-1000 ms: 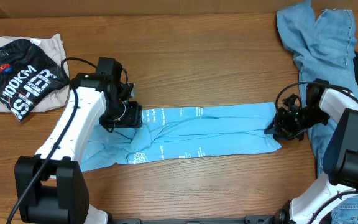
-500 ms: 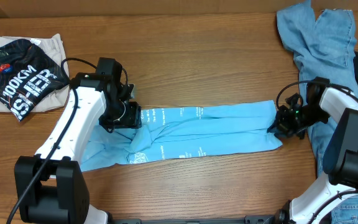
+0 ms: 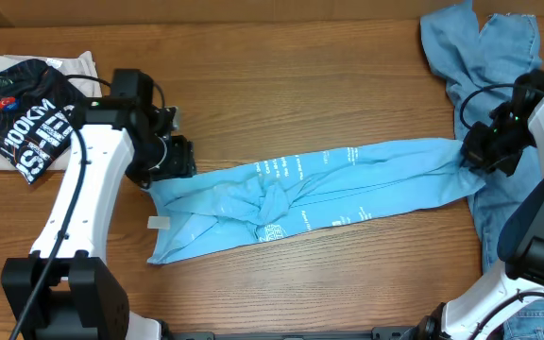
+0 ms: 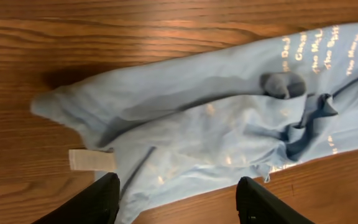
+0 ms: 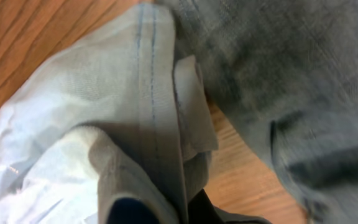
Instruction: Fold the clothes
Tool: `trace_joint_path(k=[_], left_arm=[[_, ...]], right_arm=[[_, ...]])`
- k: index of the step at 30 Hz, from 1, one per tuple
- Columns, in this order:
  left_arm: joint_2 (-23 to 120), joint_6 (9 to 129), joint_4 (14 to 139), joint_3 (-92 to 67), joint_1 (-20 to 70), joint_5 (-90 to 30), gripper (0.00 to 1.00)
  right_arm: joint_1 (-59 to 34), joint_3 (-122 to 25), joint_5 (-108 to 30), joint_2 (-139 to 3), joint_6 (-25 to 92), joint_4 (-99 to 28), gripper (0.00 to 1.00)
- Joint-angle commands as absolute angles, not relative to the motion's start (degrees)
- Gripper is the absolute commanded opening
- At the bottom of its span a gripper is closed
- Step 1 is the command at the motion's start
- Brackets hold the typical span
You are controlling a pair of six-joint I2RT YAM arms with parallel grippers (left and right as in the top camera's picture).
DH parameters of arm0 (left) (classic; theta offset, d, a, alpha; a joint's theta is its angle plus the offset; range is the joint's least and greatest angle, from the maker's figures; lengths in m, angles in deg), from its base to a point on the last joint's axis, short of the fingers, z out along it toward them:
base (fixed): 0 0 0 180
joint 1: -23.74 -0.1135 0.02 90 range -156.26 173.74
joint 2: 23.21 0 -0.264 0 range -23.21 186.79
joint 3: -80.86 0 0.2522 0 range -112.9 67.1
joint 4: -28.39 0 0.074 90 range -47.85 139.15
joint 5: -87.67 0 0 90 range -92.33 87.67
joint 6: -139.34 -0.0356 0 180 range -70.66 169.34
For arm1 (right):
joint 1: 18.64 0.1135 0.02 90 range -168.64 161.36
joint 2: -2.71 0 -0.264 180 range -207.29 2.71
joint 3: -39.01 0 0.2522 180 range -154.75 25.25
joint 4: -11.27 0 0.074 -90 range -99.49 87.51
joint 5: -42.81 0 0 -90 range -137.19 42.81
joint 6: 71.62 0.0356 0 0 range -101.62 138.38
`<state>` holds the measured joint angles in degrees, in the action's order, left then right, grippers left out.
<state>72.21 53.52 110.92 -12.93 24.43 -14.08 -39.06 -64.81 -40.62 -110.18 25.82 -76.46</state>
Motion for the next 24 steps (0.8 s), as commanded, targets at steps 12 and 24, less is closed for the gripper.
trace_joint_path(k=[12, 24], left_arm=[[71.2, 53.2, 110.9, -14.1, 23.3, -14.4, 0.65], [71.2, 53.2, 110.7, -14.1, 23.3, -14.4, 0.66]], right_arm=[[-14.3, -66.3, -44.8, -109.0, 27.6, -82.1, 0.05], [2.1, -65.0, -44.6, -109.3, 29.2, -79.9, 0.08]])
